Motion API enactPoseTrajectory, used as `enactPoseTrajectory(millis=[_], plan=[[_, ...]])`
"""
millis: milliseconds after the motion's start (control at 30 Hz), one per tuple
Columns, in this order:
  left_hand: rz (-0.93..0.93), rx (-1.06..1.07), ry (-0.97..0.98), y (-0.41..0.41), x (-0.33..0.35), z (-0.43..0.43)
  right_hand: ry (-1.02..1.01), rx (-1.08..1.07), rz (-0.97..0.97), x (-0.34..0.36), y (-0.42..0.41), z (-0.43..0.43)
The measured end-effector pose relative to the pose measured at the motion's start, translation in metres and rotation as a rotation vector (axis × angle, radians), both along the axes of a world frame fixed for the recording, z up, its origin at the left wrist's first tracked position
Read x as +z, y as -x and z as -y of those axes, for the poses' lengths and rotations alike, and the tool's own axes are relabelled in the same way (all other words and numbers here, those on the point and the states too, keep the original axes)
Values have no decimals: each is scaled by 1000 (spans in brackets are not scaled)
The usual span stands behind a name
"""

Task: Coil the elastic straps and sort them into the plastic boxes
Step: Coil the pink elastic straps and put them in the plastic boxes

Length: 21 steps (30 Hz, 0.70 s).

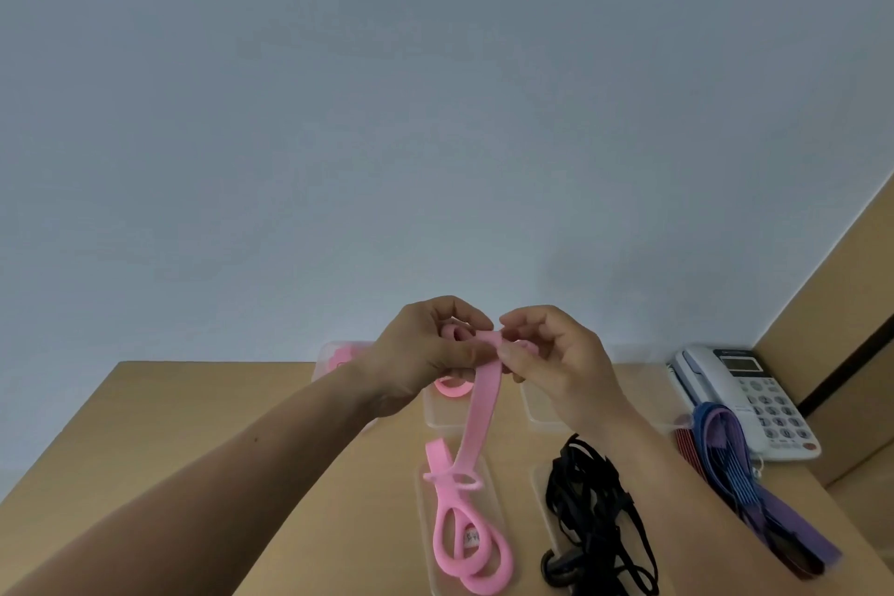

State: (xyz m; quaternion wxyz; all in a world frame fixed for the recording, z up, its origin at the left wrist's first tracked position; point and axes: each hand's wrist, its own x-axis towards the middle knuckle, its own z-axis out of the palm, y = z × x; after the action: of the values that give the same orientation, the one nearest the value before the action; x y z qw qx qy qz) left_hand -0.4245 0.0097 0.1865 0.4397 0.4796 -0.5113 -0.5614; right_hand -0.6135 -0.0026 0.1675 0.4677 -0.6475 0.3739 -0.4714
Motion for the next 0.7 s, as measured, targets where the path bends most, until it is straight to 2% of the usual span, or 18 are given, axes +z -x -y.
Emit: enactPoseTrajectory(millis=[100,200,267,400,533,700], plan=[[60,-6,112,0,-2,0,-54,-6,-40,1,-4,2],[85,24,162,0,-4,-1,-10,-18,-81,-1,-5,3],[56,35,123,-1,-5,0,50,-47,-83,-2,-4,4],[70,-82,36,-3,-2,-1,135,-79,-103,-1,-5,3],[81,-143,-1,-7,1,-1,141,-57,-87,-4,-7,0],[1,-146,-24,-3,3,-3,98,0,-28,-2,-6,-1]])
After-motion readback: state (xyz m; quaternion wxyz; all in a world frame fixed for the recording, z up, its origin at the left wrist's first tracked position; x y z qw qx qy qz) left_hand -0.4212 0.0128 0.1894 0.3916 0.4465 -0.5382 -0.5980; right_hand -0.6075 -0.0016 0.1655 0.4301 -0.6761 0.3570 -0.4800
